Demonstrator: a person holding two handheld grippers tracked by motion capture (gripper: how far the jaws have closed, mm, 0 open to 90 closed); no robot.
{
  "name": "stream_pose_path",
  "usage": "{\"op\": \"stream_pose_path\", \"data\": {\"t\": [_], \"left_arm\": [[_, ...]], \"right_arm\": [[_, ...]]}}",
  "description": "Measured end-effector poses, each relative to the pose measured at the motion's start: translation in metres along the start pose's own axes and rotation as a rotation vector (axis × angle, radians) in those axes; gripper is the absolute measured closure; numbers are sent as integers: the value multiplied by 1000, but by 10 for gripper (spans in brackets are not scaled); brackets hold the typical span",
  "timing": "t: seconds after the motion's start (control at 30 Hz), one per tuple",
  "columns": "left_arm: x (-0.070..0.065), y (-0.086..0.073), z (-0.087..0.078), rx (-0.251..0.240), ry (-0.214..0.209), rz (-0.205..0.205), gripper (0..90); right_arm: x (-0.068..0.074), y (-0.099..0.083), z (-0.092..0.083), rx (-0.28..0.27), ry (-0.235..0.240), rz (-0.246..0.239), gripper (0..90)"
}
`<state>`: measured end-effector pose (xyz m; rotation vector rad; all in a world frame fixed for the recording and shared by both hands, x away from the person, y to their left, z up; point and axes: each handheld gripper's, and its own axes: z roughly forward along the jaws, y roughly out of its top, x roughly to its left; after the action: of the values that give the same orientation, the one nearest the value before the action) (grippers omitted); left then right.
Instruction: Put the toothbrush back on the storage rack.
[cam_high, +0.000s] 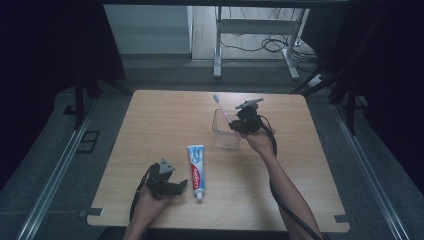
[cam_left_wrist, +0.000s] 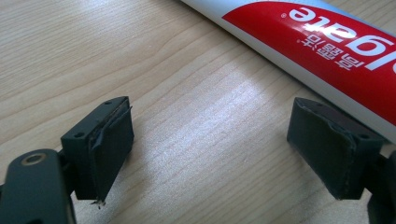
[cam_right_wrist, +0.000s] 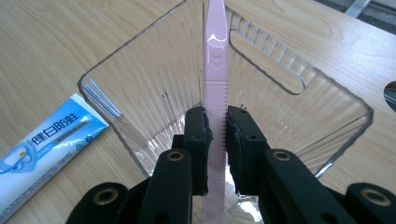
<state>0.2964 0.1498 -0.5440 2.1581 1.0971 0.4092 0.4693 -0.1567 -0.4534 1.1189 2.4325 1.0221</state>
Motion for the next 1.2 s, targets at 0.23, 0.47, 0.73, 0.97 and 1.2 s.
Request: {"op": "stream_pose_path", "data": {"t": [0.23,0.47,0.73,0.97,1.2], "left_arm": [[0,0,0,-2,0,-2,146],[0,0,0,0,0,0,147],[0,0,0,-3,1,-3,147],[0,0,0,1,0,1,147],[0,0,0,-3,2,-4,147]], "right_arm": [[-3,-4,2,17,0,6,784],[-5,-4,1,43,1,8,781],[-5,-4,4,95,10,0,773],[-5,-4,6,112,9,2,776],[-5,-3,6,124,16,1,757]]}}
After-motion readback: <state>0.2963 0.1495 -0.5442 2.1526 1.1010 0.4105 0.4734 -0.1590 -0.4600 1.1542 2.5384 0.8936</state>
